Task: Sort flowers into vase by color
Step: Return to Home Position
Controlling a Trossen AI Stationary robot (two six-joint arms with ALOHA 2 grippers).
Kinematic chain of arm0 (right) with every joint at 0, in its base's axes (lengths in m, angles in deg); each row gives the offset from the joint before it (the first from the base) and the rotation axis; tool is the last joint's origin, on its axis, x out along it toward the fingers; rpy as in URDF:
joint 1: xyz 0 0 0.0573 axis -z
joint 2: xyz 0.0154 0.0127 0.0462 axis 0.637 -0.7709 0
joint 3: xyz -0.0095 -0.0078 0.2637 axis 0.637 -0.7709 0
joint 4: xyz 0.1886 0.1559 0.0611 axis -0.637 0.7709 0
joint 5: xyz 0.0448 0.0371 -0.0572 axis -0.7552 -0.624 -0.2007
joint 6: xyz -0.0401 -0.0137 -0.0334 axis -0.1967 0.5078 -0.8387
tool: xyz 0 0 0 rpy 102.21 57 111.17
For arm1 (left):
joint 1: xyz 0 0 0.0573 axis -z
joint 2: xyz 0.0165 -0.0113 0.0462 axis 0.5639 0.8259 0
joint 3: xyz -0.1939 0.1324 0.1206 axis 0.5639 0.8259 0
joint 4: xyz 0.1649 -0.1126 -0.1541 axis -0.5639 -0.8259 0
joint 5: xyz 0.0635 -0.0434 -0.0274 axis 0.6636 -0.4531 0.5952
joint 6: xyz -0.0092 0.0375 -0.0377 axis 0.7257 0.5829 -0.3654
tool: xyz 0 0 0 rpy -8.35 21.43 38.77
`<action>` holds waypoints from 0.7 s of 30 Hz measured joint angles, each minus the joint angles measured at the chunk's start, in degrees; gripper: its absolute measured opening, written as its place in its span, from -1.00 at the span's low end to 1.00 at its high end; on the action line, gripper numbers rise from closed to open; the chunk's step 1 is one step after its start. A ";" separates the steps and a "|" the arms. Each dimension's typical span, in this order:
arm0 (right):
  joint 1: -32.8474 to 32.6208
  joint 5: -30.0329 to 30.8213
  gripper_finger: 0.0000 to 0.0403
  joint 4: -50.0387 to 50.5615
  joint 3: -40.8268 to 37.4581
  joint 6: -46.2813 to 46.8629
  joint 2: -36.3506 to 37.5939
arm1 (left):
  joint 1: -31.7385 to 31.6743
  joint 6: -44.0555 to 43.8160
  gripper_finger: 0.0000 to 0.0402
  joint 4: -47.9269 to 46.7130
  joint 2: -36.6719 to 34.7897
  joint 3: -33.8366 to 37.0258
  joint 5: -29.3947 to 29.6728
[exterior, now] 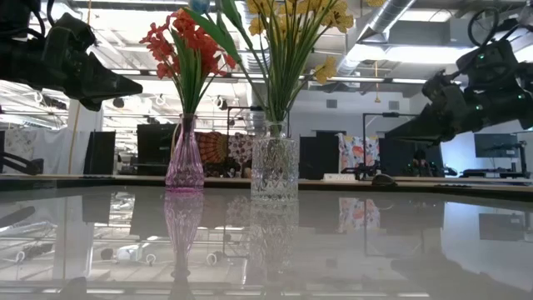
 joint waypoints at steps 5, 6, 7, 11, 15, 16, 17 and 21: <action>0.00 0.00 -0.73 2.42 -0.02 0.00 0.00 | 0.00 0.00 -1.00 0.01 0.00 0.00 -0.02; 0.00 0.00 -0.73 2.89 -0.02 0.00 0.02 | 0.00 0.00 -1.00 0.01 0.00 0.00 -0.02; 0.00 0.00 -0.73 3.24 -0.02 0.00 0.02 | 0.00 0.00 -1.00 0.01 0.00 0.00 -0.02; 0.00 0.00 -0.73 4.98 -0.02 0.00 0.02 | 0.00 -0.01 -1.00 0.01 0.00 0.00 -0.04; 0.00 0.00 -0.73 6.37 -0.02 0.00 0.02 | 0.00 -0.02 -1.00 0.01 0.00 0.00 -0.07; 0.00 0.00 -0.73 6.70 -0.02 0.00 0.02 | 0.00 0.00 -1.00 0.01 0.00 0.00 -0.07; 0.00 0.00 -0.73 6.98 -0.02 0.00 0.02 | 0.00 -0.01 -1.00 0.01 0.00 0.00 -0.07; 0.00 0.01 -0.73 7.04 -0.07 0.00 0.02 | 0.00 -0.02 -1.00 0.01 0.00 0.00 -0.09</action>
